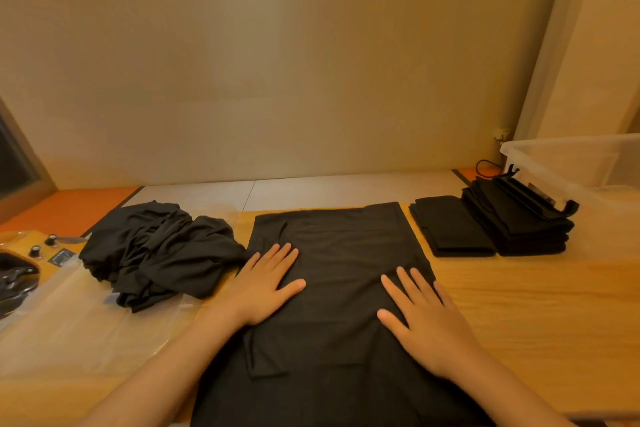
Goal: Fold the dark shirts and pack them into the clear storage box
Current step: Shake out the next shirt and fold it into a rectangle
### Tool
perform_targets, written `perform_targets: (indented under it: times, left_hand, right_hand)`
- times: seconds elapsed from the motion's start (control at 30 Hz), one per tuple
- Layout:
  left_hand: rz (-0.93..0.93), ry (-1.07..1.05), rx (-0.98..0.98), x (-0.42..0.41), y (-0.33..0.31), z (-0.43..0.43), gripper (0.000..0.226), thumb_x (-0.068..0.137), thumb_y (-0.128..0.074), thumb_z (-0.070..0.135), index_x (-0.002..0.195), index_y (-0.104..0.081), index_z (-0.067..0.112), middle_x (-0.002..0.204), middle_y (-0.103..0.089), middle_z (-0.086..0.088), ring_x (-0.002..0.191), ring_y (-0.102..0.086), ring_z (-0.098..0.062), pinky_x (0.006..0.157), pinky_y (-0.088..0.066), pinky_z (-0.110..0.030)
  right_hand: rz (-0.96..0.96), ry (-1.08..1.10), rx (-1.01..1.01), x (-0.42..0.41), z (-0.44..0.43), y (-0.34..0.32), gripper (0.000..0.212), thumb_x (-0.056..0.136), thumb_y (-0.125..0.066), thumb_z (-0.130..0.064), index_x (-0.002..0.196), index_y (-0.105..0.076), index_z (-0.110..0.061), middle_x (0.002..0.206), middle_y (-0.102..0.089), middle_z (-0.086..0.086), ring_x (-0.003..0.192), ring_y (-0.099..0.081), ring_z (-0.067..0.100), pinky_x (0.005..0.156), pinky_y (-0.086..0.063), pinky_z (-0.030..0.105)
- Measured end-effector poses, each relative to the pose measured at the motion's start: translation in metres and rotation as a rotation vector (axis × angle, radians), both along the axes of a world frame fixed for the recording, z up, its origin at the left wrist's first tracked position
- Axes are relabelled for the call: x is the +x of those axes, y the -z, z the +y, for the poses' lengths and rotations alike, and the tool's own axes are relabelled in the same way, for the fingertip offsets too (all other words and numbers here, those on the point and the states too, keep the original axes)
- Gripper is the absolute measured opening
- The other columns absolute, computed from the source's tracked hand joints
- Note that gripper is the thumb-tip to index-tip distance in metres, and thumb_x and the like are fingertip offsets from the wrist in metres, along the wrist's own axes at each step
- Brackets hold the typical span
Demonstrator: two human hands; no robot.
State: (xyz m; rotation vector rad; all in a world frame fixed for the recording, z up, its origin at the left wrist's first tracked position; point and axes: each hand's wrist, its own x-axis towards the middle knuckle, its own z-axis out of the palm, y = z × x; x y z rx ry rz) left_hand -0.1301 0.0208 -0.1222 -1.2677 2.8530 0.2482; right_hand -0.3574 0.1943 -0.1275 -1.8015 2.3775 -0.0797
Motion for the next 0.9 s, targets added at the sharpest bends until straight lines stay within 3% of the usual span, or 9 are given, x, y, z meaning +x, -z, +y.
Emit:
perform_targets:
  times: [0.13, 0.23, 0.33, 0.4, 0.53, 0.63, 0.7, 0.77, 0.9]
  left_hand:
    - [0.057, -0.042, -0.030, -0.012, -0.010, 0.005, 0.111, 0.060, 0.021, 0.086, 0.153, 0.006, 0.028, 0.161, 0.011, 0.010, 0.145, 0.014, -0.004, 0.118, 0.010, -0.030]
    - [0.121, -0.008, -0.035, -0.012, -0.017, 0.040, 0.078, 0.091, -0.014, 0.067, 0.154, 0.004, 0.026, 0.160, 0.011, 0.012, 0.145, 0.013, -0.001, 0.119, 0.008, -0.028]
    - [0.137, 0.001, 0.005, 0.002, -0.015, 0.081, 0.074, 0.096, -0.033, 0.059, 0.154, 0.003, 0.029, 0.157, 0.011, 0.017, 0.143, 0.013, 0.002, 0.118, 0.007, -0.025]
    - [0.126, -0.048, 0.037, 0.015, -0.009, 0.099, 0.077, 0.092, -0.028, 0.066, 0.153, 0.005, 0.033, 0.156, 0.013, 0.020, 0.142, 0.014, 0.003, 0.118, 0.007, -0.024]
    - [0.075, -0.065, 0.008, 0.042, 0.005, 0.118, 0.101, 0.061, 0.017, 0.089, 0.149, 0.011, 0.039, 0.154, 0.020, 0.024, 0.140, 0.021, 0.007, 0.116, 0.011, -0.022]
    - [0.069, -0.049, -0.021, 0.050, 0.009, 0.123, 0.099, 0.060, 0.020, 0.088, 0.147, 0.013, 0.041, 0.154, 0.020, 0.024, 0.140, 0.021, 0.007, 0.116, 0.011, -0.023]
    - [0.092, -0.041, -0.034, 0.049, 0.010, 0.124, 0.096, 0.063, 0.018, 0.088, 0.147, 0.011, 0.042, 0.154, 0.018, 0.024, 0.140, 0.020, 0.008, 0.117, 0.010, -0.023]
    - [0.149, -0.043, -0.032, 0.049, 0.009, 0.127, 0.093, 0.067, 0.012, 0.087, 0.148, 0.007, 0.042, 0.155, 0.013, 0.025, 0.141, 0.017, 0.009, 0.120, 0.006, -0.025]
    - [0.282, -0.056, -0.033, 0.033, -0.004, 0.148, 0.075, 0.085, -0.007, 0.070, 0.152, 0.000, 0.036, 0.156, 0.007, 0.023, 0.142, 0.011, 0.009, 0.118, 0.005, -0.021]
  right_hand:
    - [0.000, 0.028, 0.015, -0.002, -0.009, -0.011, 0.115, 0.045, 0.030, -0.077, 0.151, 0.011, -0.035, 0.160, 0.015, -0.003, 0.145, 0.020, 0.018, 0.116, 0.012, 0.041]
    - [0.048, -0.011, -0.028, 0.006, 0.003, -0.016, 0.111, 0.052, 0.034, -0.076, 0.151, 0.010, -0.033, 0.160, 0.014, -0.008, 0.145, 0.020, 0.013, 0.113, 0.016, 0.039]
    - [0.047, -0.032, -0.051, 0.015, 0.012, -0.017, 0.068, 0.093, 0.000, -0.060, 0.153, 0.007, -0.028, 0.161, 0.011, -0.007, 0.146, 0.018, 0.012, 0.116, 0.012, 0.038]
    - [0.023, -0.057, -0.030, 0.023, 0.019, -0.013, 0.065, 0.096, -0.005, -0.058, 0.153, 0.007, -0.028, 0.161, 0.012, -0.007, 0.145, 0.018, 0.011, 0.118, 0.008, 0.036]
    - [0.009, -0.074, -0.032, 0.019, 0.046, 0.000, 0.092, 0.063, 0.023, -0.070, 0.148, 0.015, -0.035, 0.158, 0.017, -0.013, 0.141, 0.021, 0.005, 0.117, 0.009, 0.032]
    - [0.024, -0.086, -0.027, 0.015, 0.056, 0.003, 0.091, 0.058, 0.034, -0.076, 0.139, 0.023, -0.036, 0.153, 0.021, -0.017, 0.136, 0.025, 0.001, 0.114, 0.011, 0.030]
    - [0.025, -0.083, -0.036, 0.015, 0.056, 0.005, 0.079, 0.075, 0.019, -0.076, 0.143, 0.020, -0.036, 0.155, 0.018, -0.016, 0.138, 0.023, 0.002, 0.115, 0.010, 0.030]
    - [-0.006, -0.062, -0.038, 0.015, 0.059, 0.002, 0.062, 0.097, -0.008, -0.060, 0.150, 0.011, -0.034, 0.159, 0.013, -0.013, 0.143, 0.018, 0.004, 0.118, 0.008, 0.032]
    - [-0.055, -0.060, -0.132, 0.035, 0.061, -0.011, 0.060, 0.101, -0.019, -0.050, 0.153, 0.003, -0.030, 0.161, 0.006, -0.012, 0.145, 0.013, 0.005, 0.118, 0.007, 0.034]
